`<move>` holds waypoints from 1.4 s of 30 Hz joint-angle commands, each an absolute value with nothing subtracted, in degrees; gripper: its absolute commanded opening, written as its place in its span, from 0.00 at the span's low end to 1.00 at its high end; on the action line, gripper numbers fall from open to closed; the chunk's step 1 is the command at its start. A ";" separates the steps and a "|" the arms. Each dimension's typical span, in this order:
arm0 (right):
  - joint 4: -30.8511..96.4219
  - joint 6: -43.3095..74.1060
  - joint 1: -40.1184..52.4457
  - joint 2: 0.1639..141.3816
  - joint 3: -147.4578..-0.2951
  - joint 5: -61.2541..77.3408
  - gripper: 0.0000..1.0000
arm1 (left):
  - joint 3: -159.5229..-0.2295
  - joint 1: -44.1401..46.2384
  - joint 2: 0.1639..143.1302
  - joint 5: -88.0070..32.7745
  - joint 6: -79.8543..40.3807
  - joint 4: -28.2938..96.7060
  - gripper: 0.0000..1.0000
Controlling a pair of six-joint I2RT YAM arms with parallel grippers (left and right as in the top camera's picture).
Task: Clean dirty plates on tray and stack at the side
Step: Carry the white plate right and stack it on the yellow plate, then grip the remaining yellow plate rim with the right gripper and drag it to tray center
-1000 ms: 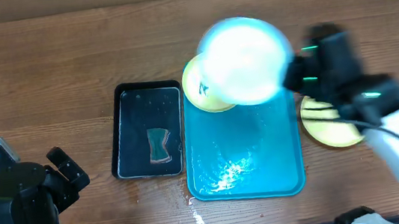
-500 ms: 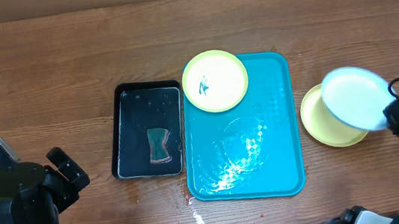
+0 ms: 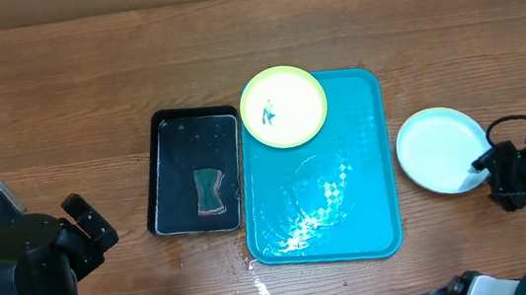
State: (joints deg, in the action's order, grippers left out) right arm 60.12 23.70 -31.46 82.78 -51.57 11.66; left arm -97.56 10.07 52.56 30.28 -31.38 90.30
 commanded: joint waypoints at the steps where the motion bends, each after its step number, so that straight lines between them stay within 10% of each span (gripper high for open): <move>1: 61.87 23.55 -27.03 77.10 -58.22 13.45 0.63 | -98.04 9.76 52.75 31.51 -31.92 90.17 1.00; 16: 47.92 17.78 11.84 79.00 -68.60 6.00 0.66 | -98.04 9.76 52.75 31.51 -31.94 90.17 1.00; 33: 20.25 16.64 16.36 109.89 -68.60 7.53 0.55 | -98.04 9.76 52.75 31.51 -31.94 90.17 1.00; 42: 21.85 19.88 17.39 112.84 -68.71 7.53 0.04 | -98.04 9.76 52.75 31.51 -31.94 90.17 1.00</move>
State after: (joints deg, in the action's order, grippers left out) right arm 20.86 17.47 17.30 113.40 -68.36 7.29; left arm -97.56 10.07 52.56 30.28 -31.38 90.28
